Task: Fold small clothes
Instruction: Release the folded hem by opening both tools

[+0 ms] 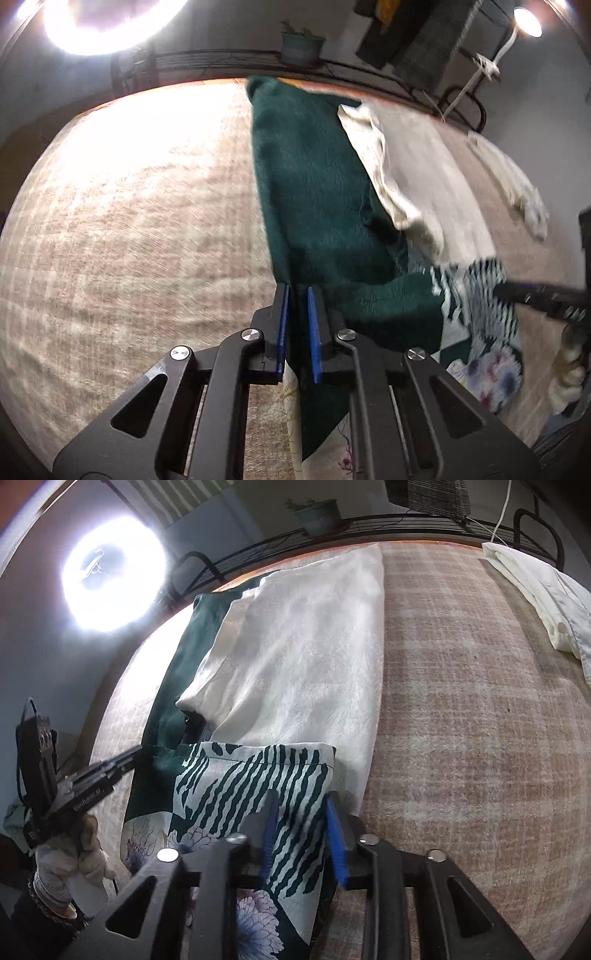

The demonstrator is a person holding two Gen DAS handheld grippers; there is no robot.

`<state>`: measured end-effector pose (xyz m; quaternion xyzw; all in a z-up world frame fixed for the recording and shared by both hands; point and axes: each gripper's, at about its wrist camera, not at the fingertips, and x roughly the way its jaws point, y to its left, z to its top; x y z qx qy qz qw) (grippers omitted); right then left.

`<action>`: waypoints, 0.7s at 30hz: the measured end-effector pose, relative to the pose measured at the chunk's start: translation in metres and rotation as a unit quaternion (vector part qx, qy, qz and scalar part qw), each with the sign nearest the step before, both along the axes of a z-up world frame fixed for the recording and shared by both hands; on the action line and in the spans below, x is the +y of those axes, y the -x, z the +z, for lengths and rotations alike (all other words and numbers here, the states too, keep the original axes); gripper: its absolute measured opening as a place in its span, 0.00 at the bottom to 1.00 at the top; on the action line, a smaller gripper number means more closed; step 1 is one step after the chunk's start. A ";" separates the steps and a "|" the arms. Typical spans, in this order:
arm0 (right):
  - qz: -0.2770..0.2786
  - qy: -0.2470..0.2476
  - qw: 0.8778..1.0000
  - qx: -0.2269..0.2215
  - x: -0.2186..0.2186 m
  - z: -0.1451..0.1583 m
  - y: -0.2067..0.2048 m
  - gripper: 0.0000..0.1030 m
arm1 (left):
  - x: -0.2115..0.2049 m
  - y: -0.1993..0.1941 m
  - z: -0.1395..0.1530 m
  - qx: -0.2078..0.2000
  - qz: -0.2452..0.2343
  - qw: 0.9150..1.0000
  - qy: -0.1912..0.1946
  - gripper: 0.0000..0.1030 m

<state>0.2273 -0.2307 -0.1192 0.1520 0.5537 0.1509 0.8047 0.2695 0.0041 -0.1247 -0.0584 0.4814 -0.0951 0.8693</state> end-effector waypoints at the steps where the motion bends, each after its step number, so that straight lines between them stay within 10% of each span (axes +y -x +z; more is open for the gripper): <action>1: 0.000 0.006 1.000 -0.002 0.001 0.001 0.000 0.16 | 0.006 -0.001 0.005 -0.004 0.012 1.000 0.005 0.09; 9: 0.005 0.003 1.000 -0.011 0.001 0.005 -0.001 0.21 | 0.039 0.002 0.016 0.012 0.020 0.996 0.091 0.30; 16: 0.006 -0.001 1.000 -0.009 0.005 0.003 -0.004 0.29 | 0.009 0.001 -0.010 0.047 -0.022 0.997 0.055 0.30; 21: 0.005 0.002 1.000 -0.004 0.005 -0.001 -0.004 0.13 | 0.001 0.002 -0.013 0.037 -0.026 0.999 0.031 0.03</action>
